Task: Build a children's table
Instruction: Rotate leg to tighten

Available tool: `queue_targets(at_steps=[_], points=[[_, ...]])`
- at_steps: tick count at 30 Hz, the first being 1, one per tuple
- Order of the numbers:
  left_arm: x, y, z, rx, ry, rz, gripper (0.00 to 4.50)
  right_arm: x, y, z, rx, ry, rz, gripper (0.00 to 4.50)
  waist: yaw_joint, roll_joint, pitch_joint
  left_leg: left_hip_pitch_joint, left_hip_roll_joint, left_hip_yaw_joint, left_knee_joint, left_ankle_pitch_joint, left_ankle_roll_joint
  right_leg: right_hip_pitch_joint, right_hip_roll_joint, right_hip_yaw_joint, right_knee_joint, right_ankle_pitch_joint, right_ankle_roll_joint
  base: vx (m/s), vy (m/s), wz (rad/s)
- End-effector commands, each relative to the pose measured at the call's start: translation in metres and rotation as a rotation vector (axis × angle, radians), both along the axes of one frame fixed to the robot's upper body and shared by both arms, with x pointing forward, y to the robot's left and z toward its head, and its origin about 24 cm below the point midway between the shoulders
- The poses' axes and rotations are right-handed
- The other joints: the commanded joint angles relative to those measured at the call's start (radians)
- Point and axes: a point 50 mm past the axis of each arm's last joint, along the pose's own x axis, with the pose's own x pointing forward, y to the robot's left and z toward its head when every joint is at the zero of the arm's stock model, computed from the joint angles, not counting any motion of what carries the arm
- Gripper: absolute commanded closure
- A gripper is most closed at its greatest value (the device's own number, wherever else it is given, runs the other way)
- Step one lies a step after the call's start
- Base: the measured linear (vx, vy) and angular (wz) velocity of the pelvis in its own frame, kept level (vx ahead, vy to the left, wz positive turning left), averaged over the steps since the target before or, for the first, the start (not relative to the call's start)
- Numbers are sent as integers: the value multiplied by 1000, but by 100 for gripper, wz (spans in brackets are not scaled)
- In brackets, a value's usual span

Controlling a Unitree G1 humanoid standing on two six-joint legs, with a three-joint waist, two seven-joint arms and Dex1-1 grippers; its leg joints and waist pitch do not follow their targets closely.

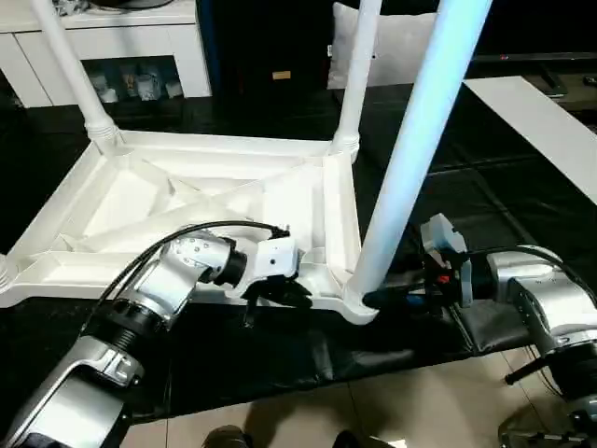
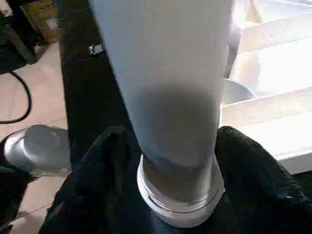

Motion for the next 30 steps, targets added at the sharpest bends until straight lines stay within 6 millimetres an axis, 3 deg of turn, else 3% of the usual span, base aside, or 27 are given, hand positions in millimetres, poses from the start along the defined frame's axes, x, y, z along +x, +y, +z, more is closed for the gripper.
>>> queue_targets(at_steps=[1, 8, 17, 20, 22, 25, 26, 27, 29, 30], points=[[-3, -5, 0, 32, -1, -74, 450, -1, 2, 4, 2, 0, 37, 186, -2, -9, -82, 1, 36, -7, -65, -139, 85, 70, -75, 75, -74, -382, -48, 0, 0, 0], [-2, -3, 0, 33, 1, -73, 450, -3, 2, 2, 6, 19, 57, 250, -1, -7, -83, 2, 34, -7, -64, -144, 75, 69, -75, 72, -78, -408, -30, 0, 0, 0], [-1, -3, -1, 13, 20, -36, 450, -10, 5, -4, 19, 62, 75, 256, 2, -6, -87, 0, 35, -7, -63, -132, 76, 71, -75, 74, -74, -382, -37, 0, 0, 0], [5, -9, 2, -28, 25, 74, 450, -7, 14, -6, 71, 88, -37, 257, 4, -4, -88, 3, 38, -7, -64, -129, 74, 71, -75, 74, -75, -380, -42, 0, 0, 0], [6, -10, 3, -39, 22, 103, 450, -5, 16, -7, 77, 95, -79, 257, 4, -5, -84, 4, 31, -7, -64, -153, 60, 72, -75, 66, -87, -437, -20, 0, 0, 0], [11, -18, 7, -94, 22, 202, 450, 7, 28, -11, 82, 73, -269, 257, -4, 0, -79, 10, 25, -7, -62, -178, 39, 65, -73, 56, -103, -512, 11, 0, 0, 0], [12, -20, 8, -106, 23, 222, 450, 10, 30, -12, 89, 74, -311, 257, -11, -1, -78, 13, 19, -7, -58, -194, 25, 65, -72, 43, -114, -553, 36, 0, 0, 0], [16, -29, 11, -147, 30, 310, 450, 22, 39, -14, 110, 87, -475, 257, -28, 1, -78, 8, 20, -12, -55, -217, 16, 69, -69, 27, -122, -576, 71, 0, 0, 0], [18, -33, 12, -158, 32, 349, 450, 26, 44, -15, 113, 101, -535, 257, -46, 5, -79, 6, 27, -19, -53, -244, 9, 75, -70, 15, -129, -579, 86, 0, 0, 0], [22, -41, 13, -180, 38, 430, 450, 34, 53, -18, 106, 115, -641, 257, -64, 15, -81, 2, 45, -30, -60, -286, 11, 87, -70, 9, -127, -558, 93, 0, 0, 0]])
